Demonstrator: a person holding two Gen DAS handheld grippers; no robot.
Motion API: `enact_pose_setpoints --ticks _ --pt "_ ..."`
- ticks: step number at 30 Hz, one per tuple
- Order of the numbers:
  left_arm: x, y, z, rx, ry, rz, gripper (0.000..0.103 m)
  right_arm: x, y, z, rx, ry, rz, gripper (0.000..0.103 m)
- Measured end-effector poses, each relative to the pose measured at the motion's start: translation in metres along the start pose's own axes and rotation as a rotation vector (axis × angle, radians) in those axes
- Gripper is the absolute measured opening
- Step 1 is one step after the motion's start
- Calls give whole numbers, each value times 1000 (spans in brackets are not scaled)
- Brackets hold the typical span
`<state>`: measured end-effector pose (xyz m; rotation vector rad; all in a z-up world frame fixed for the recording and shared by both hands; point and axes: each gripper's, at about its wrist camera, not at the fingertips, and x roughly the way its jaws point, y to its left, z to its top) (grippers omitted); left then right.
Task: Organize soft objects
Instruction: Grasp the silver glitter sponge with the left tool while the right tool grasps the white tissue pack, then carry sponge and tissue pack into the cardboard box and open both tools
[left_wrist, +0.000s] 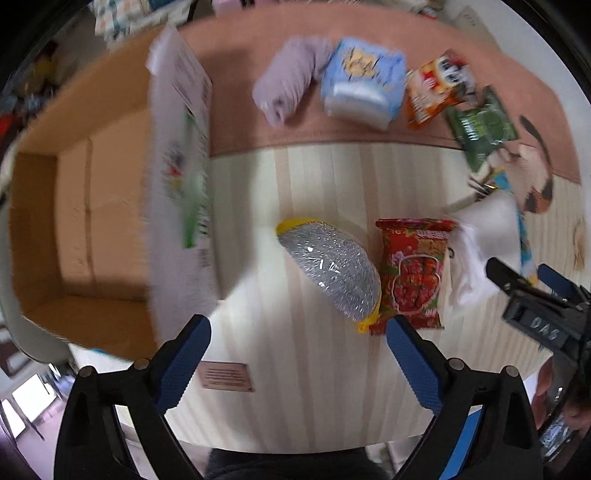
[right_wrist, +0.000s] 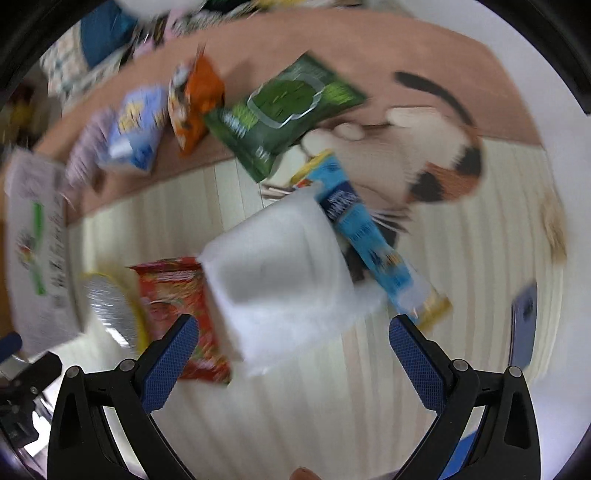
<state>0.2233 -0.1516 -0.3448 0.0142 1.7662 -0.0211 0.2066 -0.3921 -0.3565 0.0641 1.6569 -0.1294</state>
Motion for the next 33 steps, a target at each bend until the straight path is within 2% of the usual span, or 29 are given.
enact_pose_setpoints --ticks 6,8,9,12,17,21,23,27,33 --pt "41 0 29 -86 83 -62 96 44 5 17 -71 95 0 102" --pt "53 3 34 -112 104 -58 85 50 -3 14 -39 128 16 91" --pt "59 5 35 -122 118 -57 76 52 -6 12 -27 140 28 88" --pt "72 9 35 -126 146 -47 63 57 -15 5 4 177 55 87" --pt "91 9 27 -84 162 14 62 65 -16 -4 28 174 56 88" --pt "93 6 14 -44 141 28 62 63 -15 -11 39 168 33 89" --pt "98 1 4 -16 131 32 53 60 -11 -13 31 166 12 89" --pt "91 -7 -16 17 100 37 50 59 -5 -18 45 158 2 88" --pt "54 -15 -50 62 2 36 48 44 -4 -20 77 134 25 73"
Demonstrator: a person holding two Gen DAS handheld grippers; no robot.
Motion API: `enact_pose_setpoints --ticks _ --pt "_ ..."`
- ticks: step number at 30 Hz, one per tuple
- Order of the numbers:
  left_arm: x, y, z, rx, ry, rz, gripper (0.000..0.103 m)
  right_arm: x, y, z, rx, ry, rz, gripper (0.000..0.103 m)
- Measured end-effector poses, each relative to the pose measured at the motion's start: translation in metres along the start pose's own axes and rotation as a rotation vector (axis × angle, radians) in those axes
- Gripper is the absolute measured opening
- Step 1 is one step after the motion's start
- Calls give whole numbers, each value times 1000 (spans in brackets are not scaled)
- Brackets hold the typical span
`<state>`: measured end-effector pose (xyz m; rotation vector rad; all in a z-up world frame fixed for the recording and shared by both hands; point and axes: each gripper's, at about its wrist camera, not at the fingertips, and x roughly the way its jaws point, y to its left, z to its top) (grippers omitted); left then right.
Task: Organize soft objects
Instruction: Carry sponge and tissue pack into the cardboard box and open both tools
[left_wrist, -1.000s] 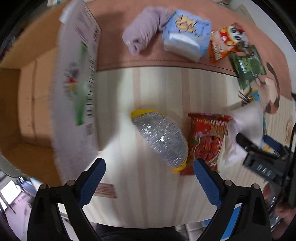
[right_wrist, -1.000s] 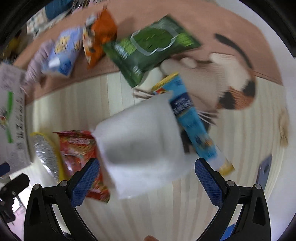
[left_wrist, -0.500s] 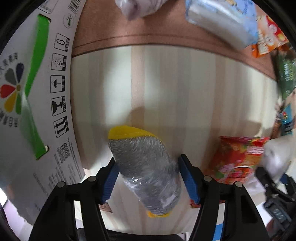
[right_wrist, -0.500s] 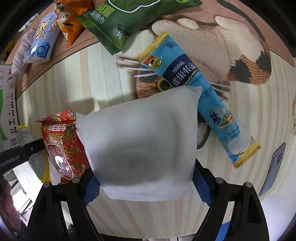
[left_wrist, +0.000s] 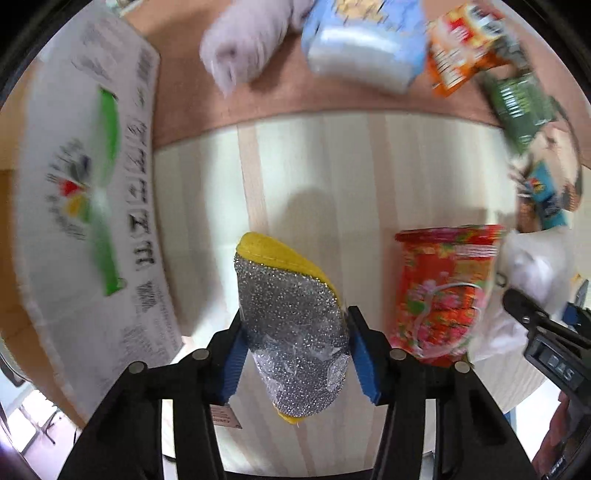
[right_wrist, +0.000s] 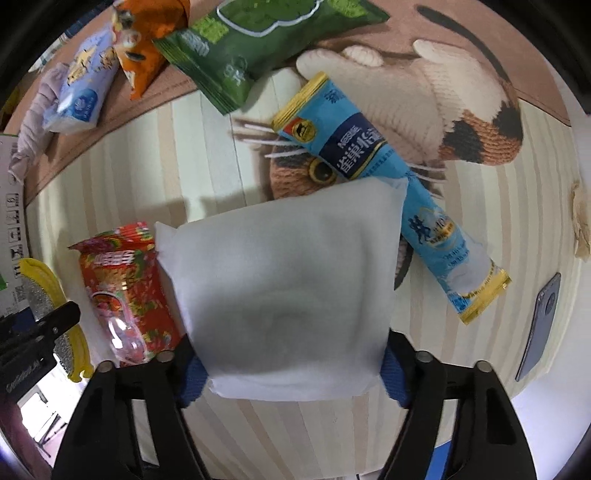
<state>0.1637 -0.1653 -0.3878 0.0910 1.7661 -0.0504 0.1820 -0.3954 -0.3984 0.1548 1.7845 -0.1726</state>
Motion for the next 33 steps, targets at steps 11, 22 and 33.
enact_pose_setpoints --ticks 11,22,33 --pt "-168 78 -32 -16 -232 -136 48 -111 51 -47 -22 -139 177 71" --pt "-208 266 27 -159 -261 -138 48 -204 269 -55 -174 -220 358 71" --pt "-106 358 114 -223 -48 -227 48 -87 420 30 -167 -84 226 71"
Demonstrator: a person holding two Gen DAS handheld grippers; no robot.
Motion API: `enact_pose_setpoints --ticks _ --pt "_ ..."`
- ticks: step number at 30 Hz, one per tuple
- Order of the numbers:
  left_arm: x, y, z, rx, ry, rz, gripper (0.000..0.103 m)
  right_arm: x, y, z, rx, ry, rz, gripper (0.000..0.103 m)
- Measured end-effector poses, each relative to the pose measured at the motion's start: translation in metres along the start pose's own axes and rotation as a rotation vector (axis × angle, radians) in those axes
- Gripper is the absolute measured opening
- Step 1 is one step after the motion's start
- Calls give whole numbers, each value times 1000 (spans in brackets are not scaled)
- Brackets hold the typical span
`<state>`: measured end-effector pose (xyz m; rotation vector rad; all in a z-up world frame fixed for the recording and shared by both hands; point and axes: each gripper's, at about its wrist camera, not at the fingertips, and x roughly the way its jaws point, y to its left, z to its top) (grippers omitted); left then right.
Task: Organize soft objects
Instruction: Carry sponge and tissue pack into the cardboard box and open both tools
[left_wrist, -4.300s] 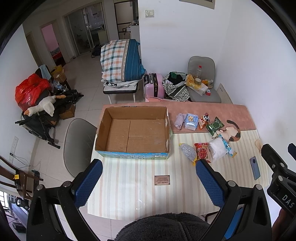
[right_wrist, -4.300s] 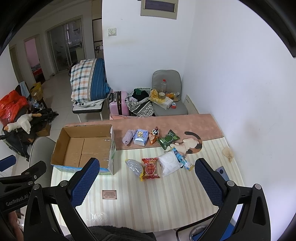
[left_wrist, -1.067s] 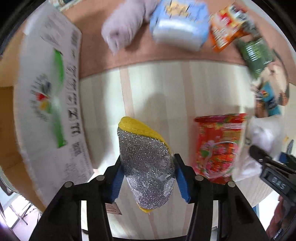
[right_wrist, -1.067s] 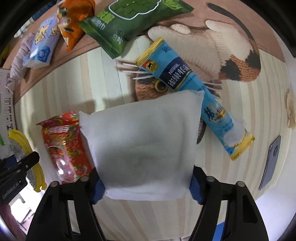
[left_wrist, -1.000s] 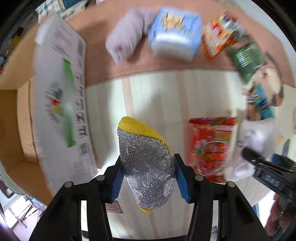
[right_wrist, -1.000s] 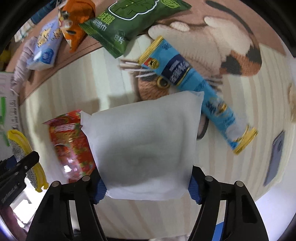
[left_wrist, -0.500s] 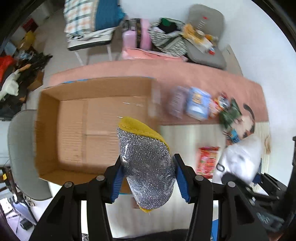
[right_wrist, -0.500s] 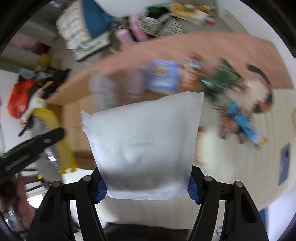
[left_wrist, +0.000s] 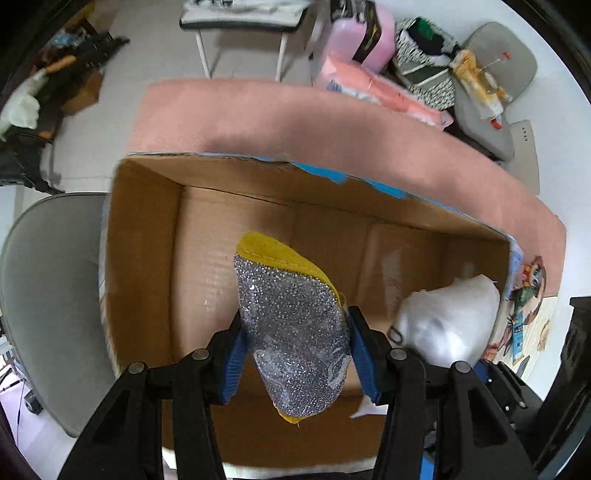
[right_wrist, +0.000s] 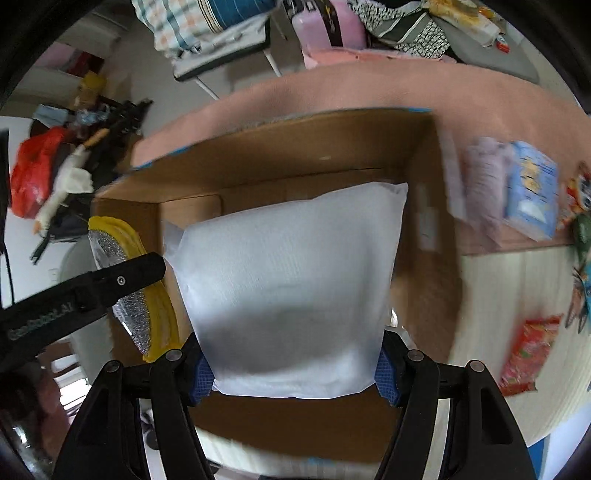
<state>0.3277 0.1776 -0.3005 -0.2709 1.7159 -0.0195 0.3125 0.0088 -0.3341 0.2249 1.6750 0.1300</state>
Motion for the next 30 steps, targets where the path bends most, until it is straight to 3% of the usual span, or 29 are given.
enact_pose_setpoints --ticks 5,11,14,15,16,18,21,30 --pt "40 1 25 15 81 -5 48 47 10 20 11 25 -54 71" --pt "59 -2 37 46 126 -23 51 72 19 34 6 35 -89 71" --pt "60 1 36 36 153 -46 53 74 33 40 -20 59 -95 76" --pt "59 3 34 34 162 -59 60 74 35 43 -21 60 -90 83" --pt "56 3 32 41 159 -70 75 74 37 45 -22 56 -82 88" --pt "49 8 29 71 135 -34 91 71 47 45 -34 45 -95 102" --pt "31 10 19 93 91 0 98 59 60 41 -57 29 -125 103" --pt "-19 25 -33 117 -30 42 98 14 71 -1 -87 -53 -175 103"
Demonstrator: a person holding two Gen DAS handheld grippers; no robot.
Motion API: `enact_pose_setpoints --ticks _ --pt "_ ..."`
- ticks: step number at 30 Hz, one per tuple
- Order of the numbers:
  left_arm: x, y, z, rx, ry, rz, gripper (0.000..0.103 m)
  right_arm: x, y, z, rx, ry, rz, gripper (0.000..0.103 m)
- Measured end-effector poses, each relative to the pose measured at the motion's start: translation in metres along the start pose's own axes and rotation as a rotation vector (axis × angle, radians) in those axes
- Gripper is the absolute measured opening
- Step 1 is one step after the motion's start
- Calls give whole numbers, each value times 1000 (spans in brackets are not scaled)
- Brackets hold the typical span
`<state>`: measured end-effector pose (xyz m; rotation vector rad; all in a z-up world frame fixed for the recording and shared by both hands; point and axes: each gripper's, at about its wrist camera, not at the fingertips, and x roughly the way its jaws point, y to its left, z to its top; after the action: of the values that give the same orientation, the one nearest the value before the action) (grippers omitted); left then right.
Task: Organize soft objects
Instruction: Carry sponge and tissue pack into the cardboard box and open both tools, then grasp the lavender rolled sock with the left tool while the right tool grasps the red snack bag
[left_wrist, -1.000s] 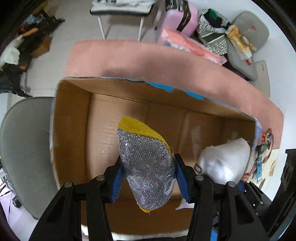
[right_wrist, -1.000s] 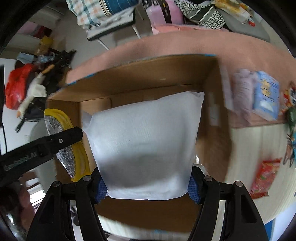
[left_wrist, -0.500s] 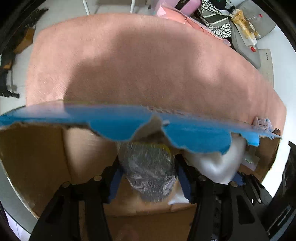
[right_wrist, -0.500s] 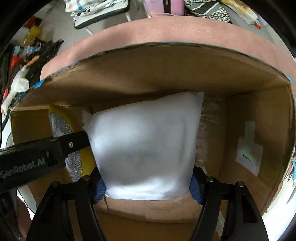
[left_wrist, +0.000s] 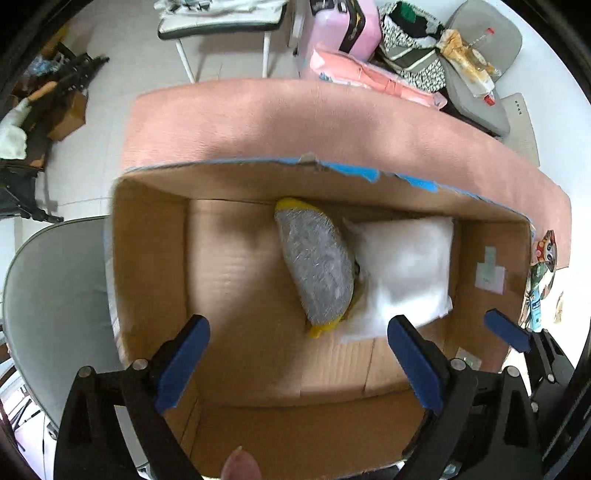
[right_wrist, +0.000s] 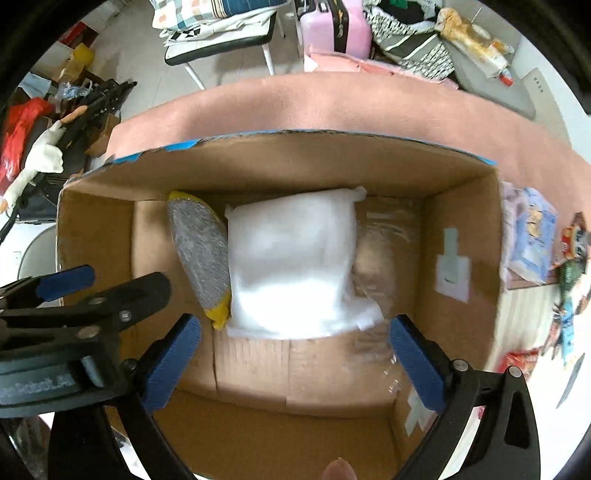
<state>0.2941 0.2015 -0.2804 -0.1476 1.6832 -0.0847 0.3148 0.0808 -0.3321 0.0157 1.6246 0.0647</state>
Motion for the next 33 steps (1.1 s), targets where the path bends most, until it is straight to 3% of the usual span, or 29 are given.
enact_pose_setpoints --ticks 4,8,15,19,22,27,30,33 --pt "-27 8 -29 7 -84 43 98 -28 -26 -42 4 -38 3 103" --pt "-33 -6 -36 11 -149 81 99 -53 -29 -73 3 -91 3 103" --pt "-59 -15 -71 5 -233 53 99 -99 -33 -119 -3 -171 42 103" --pt "-78 -35 -86 30 -295 75 103 -125 -58 -138 32 -225 78 103" --pt "-89 -64 -92 77 -301 85 103 -140 -96 -149 107 -244 106 103" --pt "-86 -151 -76 236 -305 146 103 -130 -200 -165 284 -211 37 103" --pt "-70 -214 -45 334 -297 189 103 -97 -269 -171 410 -143 21 103" --pt "-37 -274 -5 434 -228 248 103 -57 -315 -170 482 -63 41 103"
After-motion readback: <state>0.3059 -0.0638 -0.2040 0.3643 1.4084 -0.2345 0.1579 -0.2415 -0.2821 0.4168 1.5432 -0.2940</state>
